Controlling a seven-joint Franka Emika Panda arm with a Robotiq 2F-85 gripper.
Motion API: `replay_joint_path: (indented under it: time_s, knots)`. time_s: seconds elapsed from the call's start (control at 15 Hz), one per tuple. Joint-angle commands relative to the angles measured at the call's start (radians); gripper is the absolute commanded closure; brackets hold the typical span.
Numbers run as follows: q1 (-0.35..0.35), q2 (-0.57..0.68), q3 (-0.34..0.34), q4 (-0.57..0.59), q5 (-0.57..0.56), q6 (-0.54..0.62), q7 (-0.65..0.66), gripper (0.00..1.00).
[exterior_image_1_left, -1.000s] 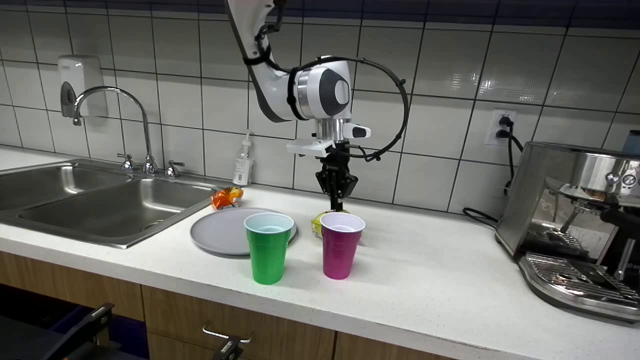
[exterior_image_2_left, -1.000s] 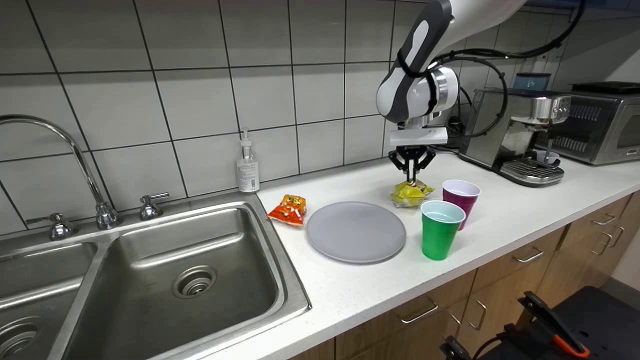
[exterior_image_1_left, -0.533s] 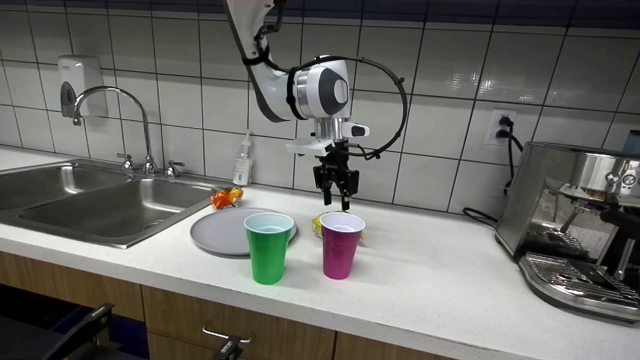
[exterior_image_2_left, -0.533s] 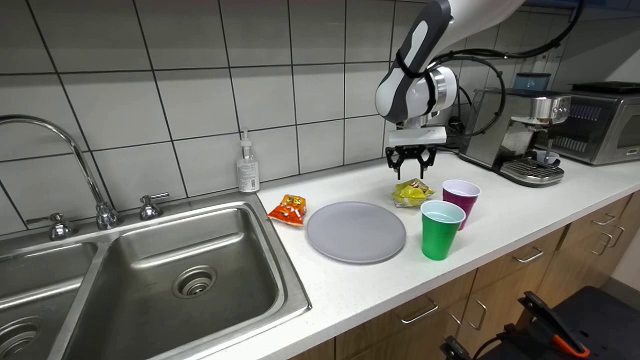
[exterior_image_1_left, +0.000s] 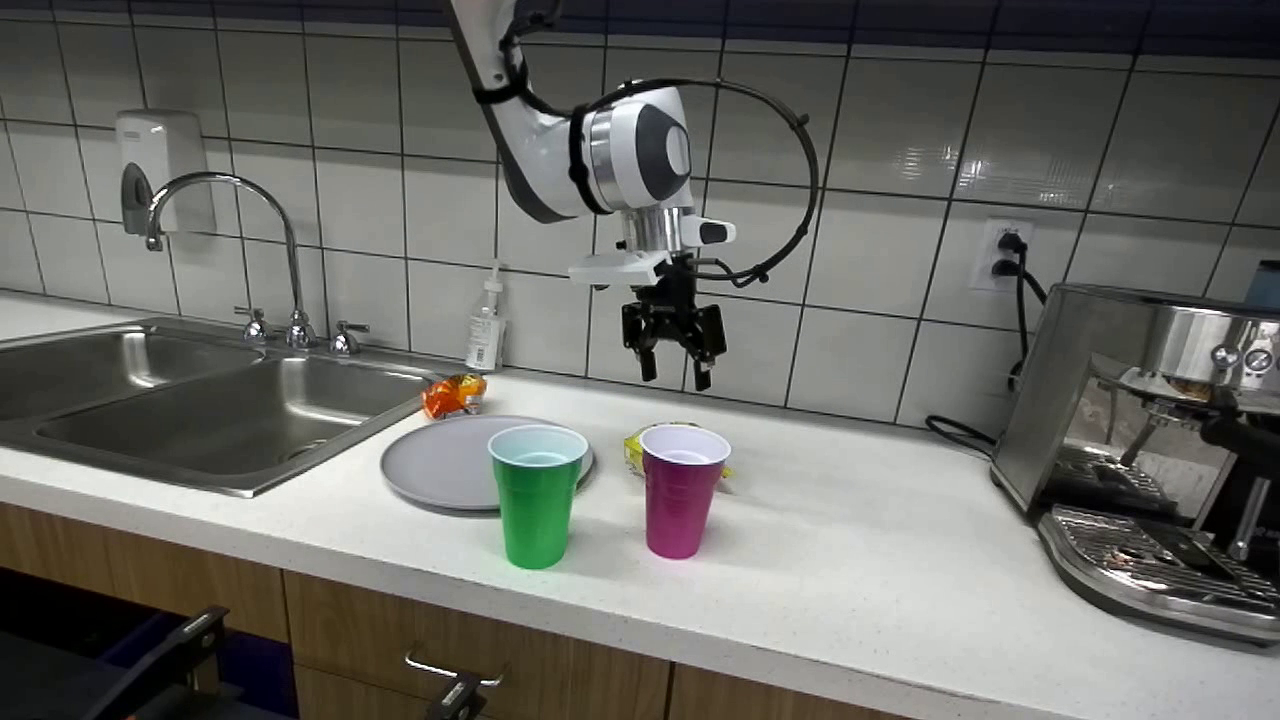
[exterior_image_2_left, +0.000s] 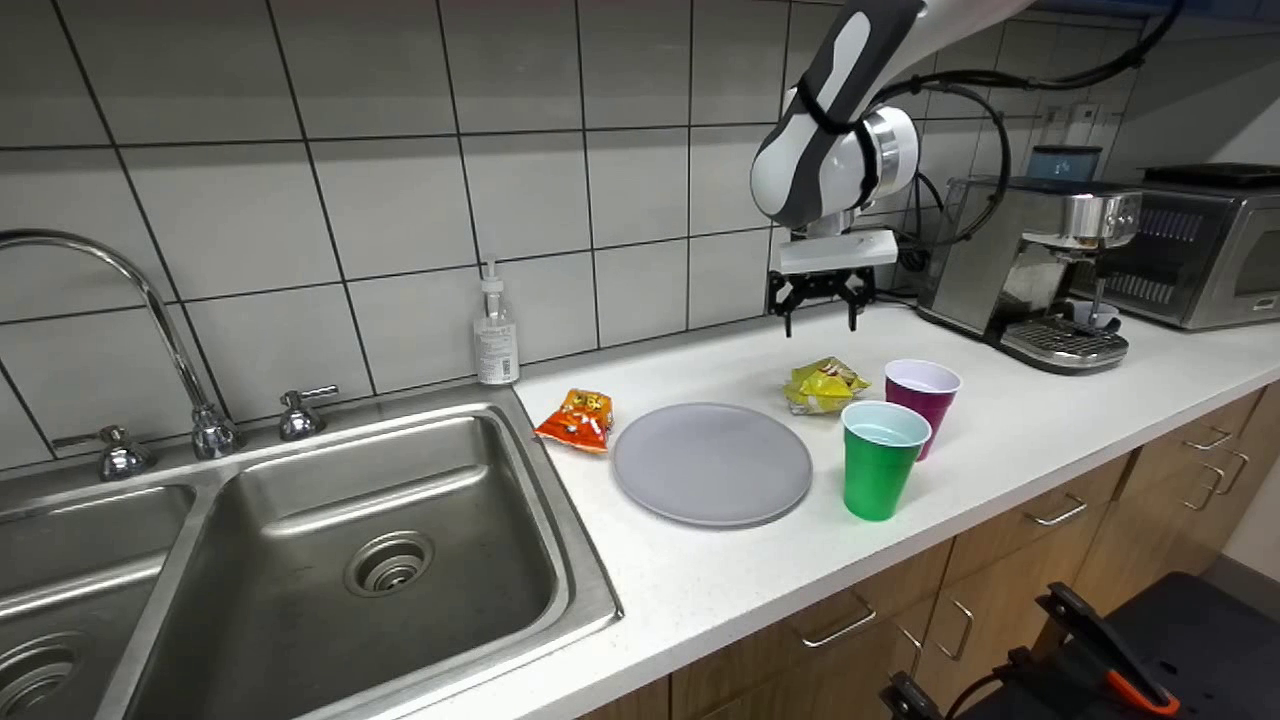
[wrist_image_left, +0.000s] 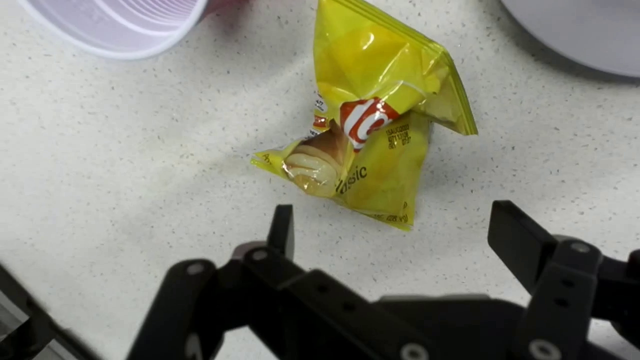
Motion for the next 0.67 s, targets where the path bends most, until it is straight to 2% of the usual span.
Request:
replay_joint_path:
  time_s: [0.0,0.27,0.6]
  knots:
    - [-0.008,-0.099,0.016,-0.076,-0.024,-0.035,-0.053,0.00]
    - [-0.020,-0.171,0.029,-0.146,-0.028,-0.049,-0.123,0.00]
    - [-0.021,-0.234,0.028,-0.223,-0.062,-0.057,-0.146,0.00]
